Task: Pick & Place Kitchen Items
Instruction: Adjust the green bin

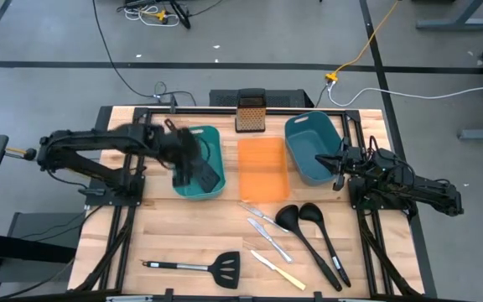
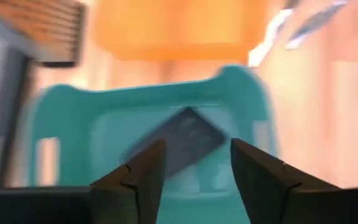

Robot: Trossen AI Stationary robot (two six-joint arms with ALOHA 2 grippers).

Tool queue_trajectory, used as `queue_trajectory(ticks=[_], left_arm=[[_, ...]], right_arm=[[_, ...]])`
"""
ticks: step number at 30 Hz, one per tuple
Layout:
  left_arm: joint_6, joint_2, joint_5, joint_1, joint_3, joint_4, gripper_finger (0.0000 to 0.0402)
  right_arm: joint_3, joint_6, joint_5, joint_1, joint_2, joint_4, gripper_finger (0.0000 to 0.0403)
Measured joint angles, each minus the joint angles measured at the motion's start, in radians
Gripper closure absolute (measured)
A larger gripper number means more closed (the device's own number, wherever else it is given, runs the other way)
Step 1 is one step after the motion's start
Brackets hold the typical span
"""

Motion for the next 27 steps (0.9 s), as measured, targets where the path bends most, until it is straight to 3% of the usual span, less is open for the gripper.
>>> queue_trajectory(ticks=[4, 10, 16, 22, 27], left_arm=[[-0.119, 0.035, 0.054, -0.119, 0.0, 0.002, 0.0172], [-0.253, 0.141, -0.041, -0.247, 0.0, -0.054, 0.0133], [-0.327, 0.235, -0.072, -0.27, -0.001, -0.119, 0.0131], [-0.336, 0.295, -0.01, -0.269, -0.004, -0.21, 0.0133], [-0.315, 0.296, 0.021, -0.257, -0.079, -0.115, 0.0136]], right_arm=[[0.0, 0.0, -0.003, 0.0, 0.0, 0.002, 0.0375], [0.0, 0.0, -0.043, 0.0, 0.0, 0.004, 0.0375], [0.0, 0.001, -0.05, 0.0, 0.0, 0.004, 0.0375], [0.0, 0.002, -0.051, 0.0, 0.0, 0.001, 0.0375], [0.0, 0.002, -0.051, 0.0, 0.0, 0.001, 0.0375]])
